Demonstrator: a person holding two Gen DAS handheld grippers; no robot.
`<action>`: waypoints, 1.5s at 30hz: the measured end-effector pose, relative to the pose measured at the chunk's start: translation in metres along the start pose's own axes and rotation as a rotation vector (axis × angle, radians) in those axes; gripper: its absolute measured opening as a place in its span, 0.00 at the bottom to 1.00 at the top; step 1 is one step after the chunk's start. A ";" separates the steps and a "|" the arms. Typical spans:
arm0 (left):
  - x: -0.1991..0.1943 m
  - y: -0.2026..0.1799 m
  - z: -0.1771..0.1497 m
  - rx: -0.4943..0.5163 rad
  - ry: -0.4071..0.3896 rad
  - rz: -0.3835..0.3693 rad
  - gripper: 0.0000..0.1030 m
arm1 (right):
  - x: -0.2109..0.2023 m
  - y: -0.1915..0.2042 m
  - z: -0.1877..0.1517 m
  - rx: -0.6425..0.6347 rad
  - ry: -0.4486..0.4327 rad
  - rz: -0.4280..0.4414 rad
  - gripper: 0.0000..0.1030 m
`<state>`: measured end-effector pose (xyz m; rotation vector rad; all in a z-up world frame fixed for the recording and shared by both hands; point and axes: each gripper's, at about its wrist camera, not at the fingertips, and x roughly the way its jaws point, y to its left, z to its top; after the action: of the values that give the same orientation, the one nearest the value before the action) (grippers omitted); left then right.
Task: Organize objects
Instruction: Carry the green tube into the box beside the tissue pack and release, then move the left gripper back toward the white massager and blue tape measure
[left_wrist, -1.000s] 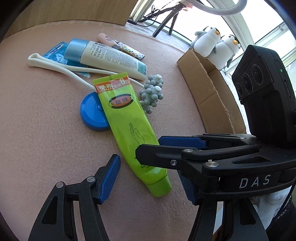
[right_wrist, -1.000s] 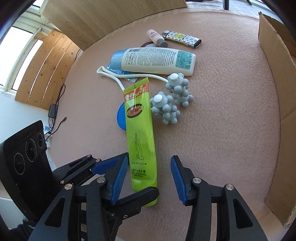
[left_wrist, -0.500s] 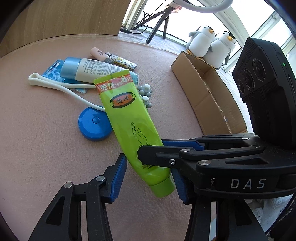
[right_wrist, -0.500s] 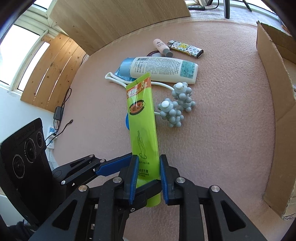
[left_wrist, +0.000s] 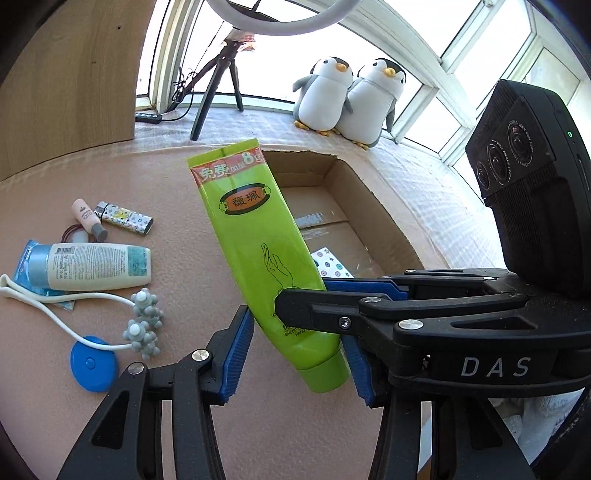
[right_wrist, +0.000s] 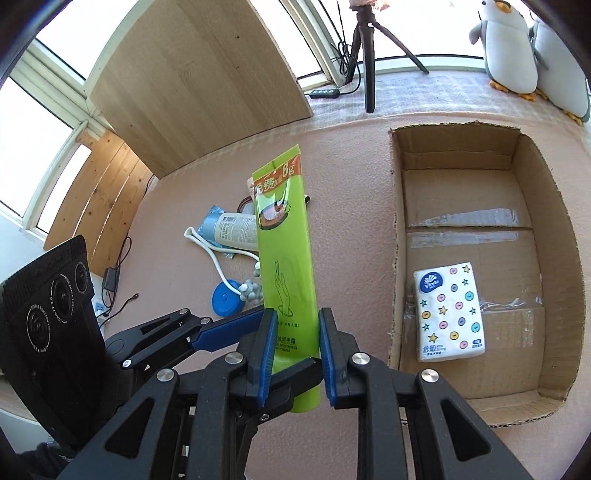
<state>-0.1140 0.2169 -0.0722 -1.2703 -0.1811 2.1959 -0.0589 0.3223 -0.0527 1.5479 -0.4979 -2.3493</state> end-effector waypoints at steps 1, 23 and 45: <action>0.006 -0.009 0.006 0.010 0.003 -0.011 0.50 | -0.007 -0.010 0.001 0.011 -0.010 -0.011 0.20; 0.063 -0.085 0.040 0.115 0.043 -0.047 0.70 | -0.061 -0.108 0.011 0.125 -0.127 -0.201 0.53; -0.090 0.121 -0.037 -0.190 -0.033 0.262 0.70 | 0.047 0.041 0.033 -0.164 0.068 -0.106 0.55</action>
<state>-0.1010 0.0626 -0.0721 -1.4295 -0.2541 2.4713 -0.1054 0.2700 -0.0616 1.6070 -0.2063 -2.3390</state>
